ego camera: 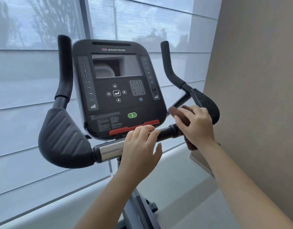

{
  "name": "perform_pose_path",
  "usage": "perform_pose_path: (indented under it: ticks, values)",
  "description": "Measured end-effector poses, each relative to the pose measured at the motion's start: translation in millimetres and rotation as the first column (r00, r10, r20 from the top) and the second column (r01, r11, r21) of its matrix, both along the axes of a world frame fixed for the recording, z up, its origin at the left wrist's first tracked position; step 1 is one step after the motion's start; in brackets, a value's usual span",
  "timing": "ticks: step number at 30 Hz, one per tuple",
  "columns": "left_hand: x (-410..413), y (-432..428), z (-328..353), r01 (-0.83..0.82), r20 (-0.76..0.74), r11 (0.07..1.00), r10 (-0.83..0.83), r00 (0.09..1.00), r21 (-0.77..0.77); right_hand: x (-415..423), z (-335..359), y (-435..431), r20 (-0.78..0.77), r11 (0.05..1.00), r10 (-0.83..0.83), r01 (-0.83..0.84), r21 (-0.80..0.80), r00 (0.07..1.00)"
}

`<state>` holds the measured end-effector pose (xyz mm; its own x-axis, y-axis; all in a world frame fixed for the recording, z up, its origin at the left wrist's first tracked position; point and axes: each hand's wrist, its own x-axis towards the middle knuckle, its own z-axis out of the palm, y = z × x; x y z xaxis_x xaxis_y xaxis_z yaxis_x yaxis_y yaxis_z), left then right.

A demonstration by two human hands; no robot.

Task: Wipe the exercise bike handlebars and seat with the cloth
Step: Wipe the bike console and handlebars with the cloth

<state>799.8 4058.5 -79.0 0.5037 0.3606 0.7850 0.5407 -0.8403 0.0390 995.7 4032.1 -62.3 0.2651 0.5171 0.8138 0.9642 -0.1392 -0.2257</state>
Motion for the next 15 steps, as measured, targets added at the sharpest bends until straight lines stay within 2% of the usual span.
perform_pose_path:
  ticks: [2,5,8,12,15]
  values:
    - [8,5,-6,-0.05,-0.001,0.998,0.05,0.999,0.031,10,-2,-1,-0.079,1.0,-0.008,0.007,-0.024,0.997]
    - [14,9,-12,-0.072,0.072,0.996,0.068,0.995,0.055,-18,-12,3,-0.112,0.999,0.031,-0.026,0.046,0.993]
    - [16,11,-14,-0.075,0.158,0.995,0.063,0.985,0.071,-53,-19,11,-0.024,0.995,0.066,-0.064,0.076,0.998]
    - [13,11,-17,-0.057,0.142,0.994,0.044,0.989,0.088,-28,-16,8,0.072,0.987,0.142,-0.147,0.06,0.987]
    - [11,9,-15,-0.065,0.133,0.996,0.057,0.99,0.055,8,-13,3,-0.069,0.991,0.074,-0.066,0.114,0.995]
